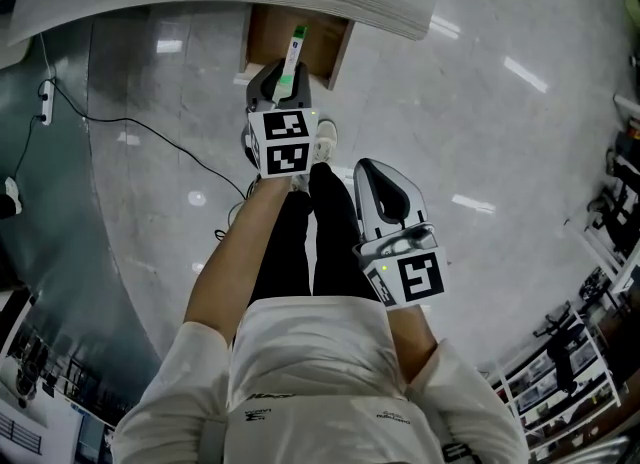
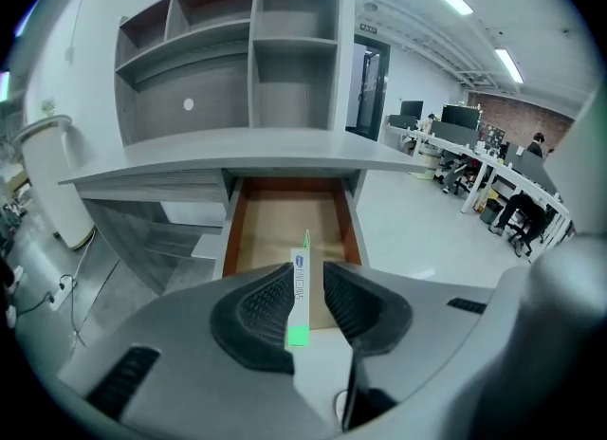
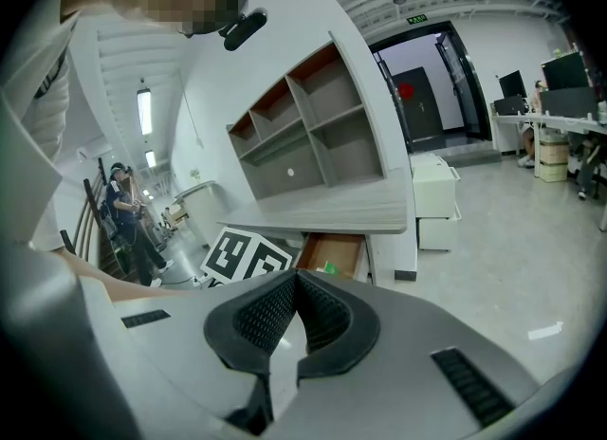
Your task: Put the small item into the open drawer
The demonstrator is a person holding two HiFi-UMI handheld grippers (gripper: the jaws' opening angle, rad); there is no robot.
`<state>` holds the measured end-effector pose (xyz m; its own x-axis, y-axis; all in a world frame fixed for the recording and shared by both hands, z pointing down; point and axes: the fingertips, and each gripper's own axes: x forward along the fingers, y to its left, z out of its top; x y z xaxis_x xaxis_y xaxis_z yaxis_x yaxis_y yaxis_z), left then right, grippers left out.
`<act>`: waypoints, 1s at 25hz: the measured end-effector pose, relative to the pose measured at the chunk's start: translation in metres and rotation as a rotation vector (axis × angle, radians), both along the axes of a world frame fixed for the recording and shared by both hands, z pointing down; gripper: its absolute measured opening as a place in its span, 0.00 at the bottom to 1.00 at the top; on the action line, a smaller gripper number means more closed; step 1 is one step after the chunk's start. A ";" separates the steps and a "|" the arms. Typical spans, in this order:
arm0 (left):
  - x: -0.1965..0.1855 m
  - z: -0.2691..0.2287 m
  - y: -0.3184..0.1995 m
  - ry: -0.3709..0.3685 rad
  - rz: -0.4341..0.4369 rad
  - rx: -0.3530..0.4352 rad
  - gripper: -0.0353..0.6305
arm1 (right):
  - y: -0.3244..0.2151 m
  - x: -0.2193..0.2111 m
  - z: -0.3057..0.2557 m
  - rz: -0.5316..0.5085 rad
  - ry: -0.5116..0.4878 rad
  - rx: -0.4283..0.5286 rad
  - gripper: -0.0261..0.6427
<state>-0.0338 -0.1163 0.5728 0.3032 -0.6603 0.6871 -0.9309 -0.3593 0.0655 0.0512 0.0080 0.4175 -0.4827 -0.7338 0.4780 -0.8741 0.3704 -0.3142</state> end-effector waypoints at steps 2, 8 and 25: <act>0.000 -0.008 0.005 0.004 0.000 0.008 0.21 | 0.005 -0.002 -0.004 -0.004 0.002 0.006 0.09; -0.004 -0.037 0.016 0.024 -0.004 0.042 0.17 | 0.015 -0.006 -0.015 -0.009 0.007 0.023 0.09; -0.023 -0.138 0.053 0.038 0.005 0.127 0.09 | 0.031 -0.023 -0.086 -0.002 0.030 0.093 0.09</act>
<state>-0.0570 -0.0633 0.4350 0.3309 -0.7396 0.5861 -0.9268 -0.3716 0.0543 0.0281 0.0386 0.3312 -0.4706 -0.7746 0.4225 -0.8819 0.3985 -0.2519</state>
